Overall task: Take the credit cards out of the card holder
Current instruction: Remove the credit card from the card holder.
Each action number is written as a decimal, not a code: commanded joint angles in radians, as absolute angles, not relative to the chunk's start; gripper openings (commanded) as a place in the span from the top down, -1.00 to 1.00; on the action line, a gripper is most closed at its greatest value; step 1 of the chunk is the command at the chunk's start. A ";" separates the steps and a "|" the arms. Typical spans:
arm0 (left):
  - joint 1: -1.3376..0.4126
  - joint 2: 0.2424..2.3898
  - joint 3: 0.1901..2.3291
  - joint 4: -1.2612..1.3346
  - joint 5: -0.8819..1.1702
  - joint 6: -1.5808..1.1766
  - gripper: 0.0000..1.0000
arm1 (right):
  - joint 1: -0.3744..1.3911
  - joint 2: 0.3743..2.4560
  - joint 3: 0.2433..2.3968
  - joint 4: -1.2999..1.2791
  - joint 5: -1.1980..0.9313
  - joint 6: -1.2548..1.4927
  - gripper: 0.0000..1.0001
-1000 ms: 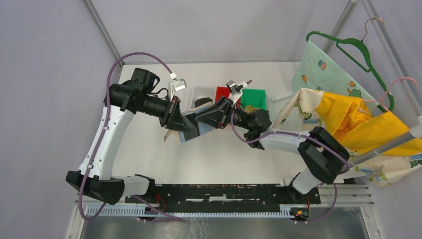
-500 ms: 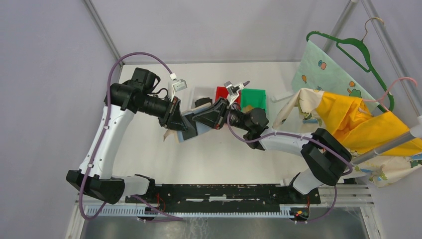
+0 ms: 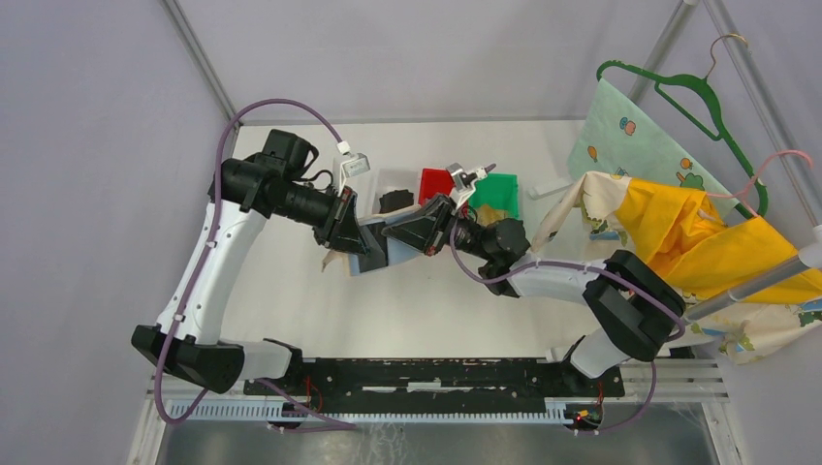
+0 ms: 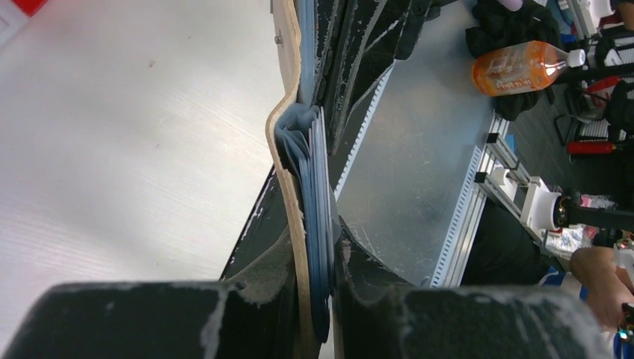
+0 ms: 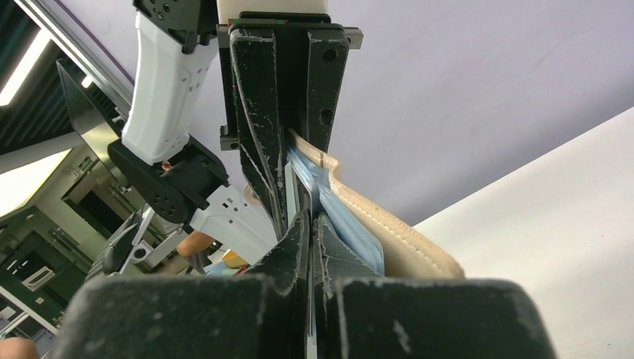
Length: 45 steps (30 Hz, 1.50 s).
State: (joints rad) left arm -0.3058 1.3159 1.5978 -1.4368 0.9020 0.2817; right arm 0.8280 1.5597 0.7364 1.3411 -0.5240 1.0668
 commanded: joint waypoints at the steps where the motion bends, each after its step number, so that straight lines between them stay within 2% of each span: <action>1: -0.313 1.306 1.654 -1.347 1.025 0.282 0.60 | 0.811 1.515 0.657 1.480 -0.534 1.122 1.00; 20: -0.312 1.293 1.649 -1.321 1.045 0.244 0.63 | 0.811 1.456 0.569 1.531 -0.461 1.113 0.99; 21: -0.313 1.292 1.646 -1.321 1.047 0.245 0.64 | 0.813 1.456 0.574 1.529 -0.461 1.113 0.94; 27: -0.313 1.291 1.631 -1.299 1.049 0.225 0.70 | 0.840 1.491 0.639 1.502 -0.468 1.108 0.32; 30: -0.312 1.293 1.640 -1.296 1.048 0.222 0.70 | 0.854 1.509 0.691 1.444 -0.474 1.083 0.19; 32: -0.312 1.292 1.638 -1.289 1.045 0.218 0.70 | 0.857 1.515 0.712 1.424 -0.481 1.072 0.18; 36: -0.312 1.292 1.634 -1.287 1.044 0.222 0.71 | 0.857 1.518 0.724 1.389 -0.484 1.059 0.29; 42: -0.312 1.282 1.647 -1.263 1.040 0.205 0.72 | 0.843 1.497 0.682 1.472 -0.485 1.093 0.90; 45: -0.312 1.269 1.652 -1.243 1.028 0.189 0.72 | 0.828 1.490 0.613 1.601 -0.451 1.145 1.00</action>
State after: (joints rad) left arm -0.3008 1.3033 1.6073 -1.3254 0.9802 0.2451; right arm 0.8352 1.5120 0.6643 1.4040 -0.4633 1.0847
